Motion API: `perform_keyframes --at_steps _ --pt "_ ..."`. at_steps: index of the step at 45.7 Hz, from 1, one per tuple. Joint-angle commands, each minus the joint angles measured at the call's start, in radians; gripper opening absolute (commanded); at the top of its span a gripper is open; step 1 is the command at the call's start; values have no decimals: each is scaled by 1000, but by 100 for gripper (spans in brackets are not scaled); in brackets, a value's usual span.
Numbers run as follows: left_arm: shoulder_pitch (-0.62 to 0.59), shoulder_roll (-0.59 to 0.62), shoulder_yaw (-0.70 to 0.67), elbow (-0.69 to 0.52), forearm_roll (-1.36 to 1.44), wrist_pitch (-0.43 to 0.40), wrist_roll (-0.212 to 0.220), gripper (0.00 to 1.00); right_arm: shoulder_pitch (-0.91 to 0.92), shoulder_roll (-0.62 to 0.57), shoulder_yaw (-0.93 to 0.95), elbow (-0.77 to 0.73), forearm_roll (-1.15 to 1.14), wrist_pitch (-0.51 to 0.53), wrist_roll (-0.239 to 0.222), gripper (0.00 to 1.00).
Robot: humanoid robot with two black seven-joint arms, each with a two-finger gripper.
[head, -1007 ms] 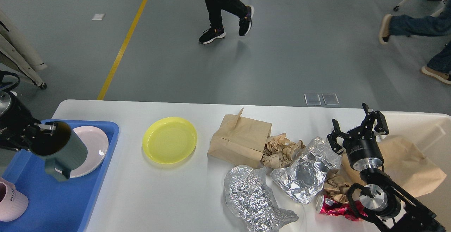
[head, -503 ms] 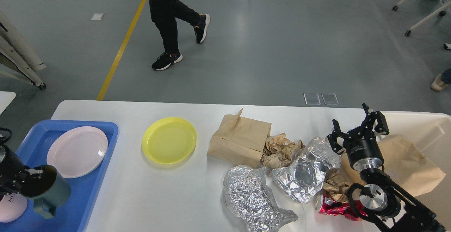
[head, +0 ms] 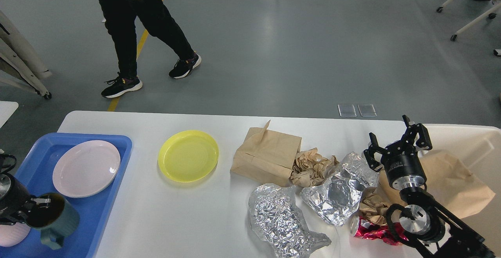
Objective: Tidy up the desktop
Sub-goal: 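Set the green mug down on the tray and open the left gripper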
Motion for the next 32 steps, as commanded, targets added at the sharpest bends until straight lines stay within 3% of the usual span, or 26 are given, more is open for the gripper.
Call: perform_keyframes --at_steps 1,8,13,25,32 --pt "1 -1 -2 -1 -12 -2 1 13 0 0 0 0 0 -1 0 100" --pt "3 5 11 -1 -125 30 1 58 0 0 0 0 0 0 0 100" --pt "6 9 15 -1 -185 35 11 82 0 0 0 0 0 0 0 100" --pt "-2 40 37 -18 -188 -5 10 87 0 0 0 0 0 0 0 100" --pt "-123 58 118 -55 -190 -54 11 92 0 0 0 0 0 0 0 100"
